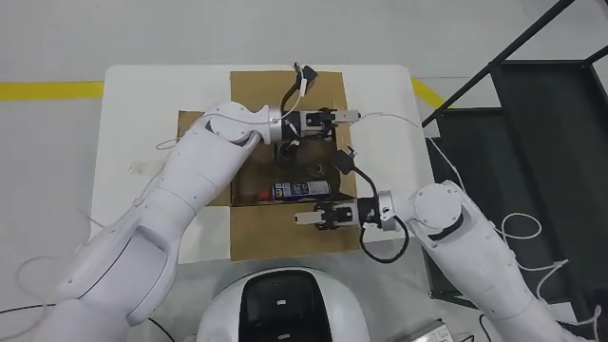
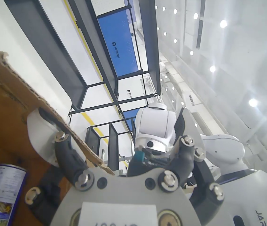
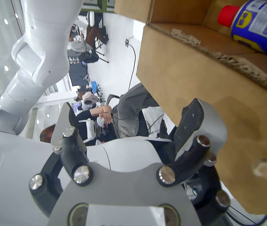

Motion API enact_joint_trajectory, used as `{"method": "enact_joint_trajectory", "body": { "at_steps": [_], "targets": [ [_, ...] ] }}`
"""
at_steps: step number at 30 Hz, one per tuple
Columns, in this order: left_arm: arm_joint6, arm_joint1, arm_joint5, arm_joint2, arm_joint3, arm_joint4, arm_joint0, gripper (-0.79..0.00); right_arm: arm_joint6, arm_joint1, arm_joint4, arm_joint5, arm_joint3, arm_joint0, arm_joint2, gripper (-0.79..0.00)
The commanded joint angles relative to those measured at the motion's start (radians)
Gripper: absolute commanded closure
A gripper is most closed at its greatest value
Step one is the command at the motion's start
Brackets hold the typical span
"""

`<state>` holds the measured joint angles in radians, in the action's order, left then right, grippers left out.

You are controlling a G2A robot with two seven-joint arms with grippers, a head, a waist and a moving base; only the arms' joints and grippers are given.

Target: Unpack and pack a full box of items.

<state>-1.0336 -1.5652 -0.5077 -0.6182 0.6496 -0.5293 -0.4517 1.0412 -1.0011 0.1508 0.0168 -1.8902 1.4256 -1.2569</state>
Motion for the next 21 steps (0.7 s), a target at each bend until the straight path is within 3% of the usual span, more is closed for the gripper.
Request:
{"method": "enact_joint_trajectory", "body": {
  "at_steps": [1,6,11,21],
  "targets": [
    [-0.013,-0.004,-0.014,0.001,-0.014,0.007,-0.001,-0.785,-0.044,0.006,0.017,0.009,-0.013,0.042,-0.062,-0.785],
    [-0.031,-0.006,-0.024,-0.016,-0.021,0.004,-0.007,-0.785,-0.127,0.015,0.075,0.052,-0.027,0.119,-0.176,-0.785],
    [-0.061,0.011,-0.048,-0.057,-0.024,-0.001,-0.014,-0.785,-0.191,0.018,0.109,0.073,-0.016,0.173,-0.248,-0.785],
    [-0.129,0.090,-0.082,-0.177,0.097,0.035,-0.113,-0.785,-0.302,0.014,0.209,0.147,0.033,0.214,-0.322,-0.785]
  ]
}}
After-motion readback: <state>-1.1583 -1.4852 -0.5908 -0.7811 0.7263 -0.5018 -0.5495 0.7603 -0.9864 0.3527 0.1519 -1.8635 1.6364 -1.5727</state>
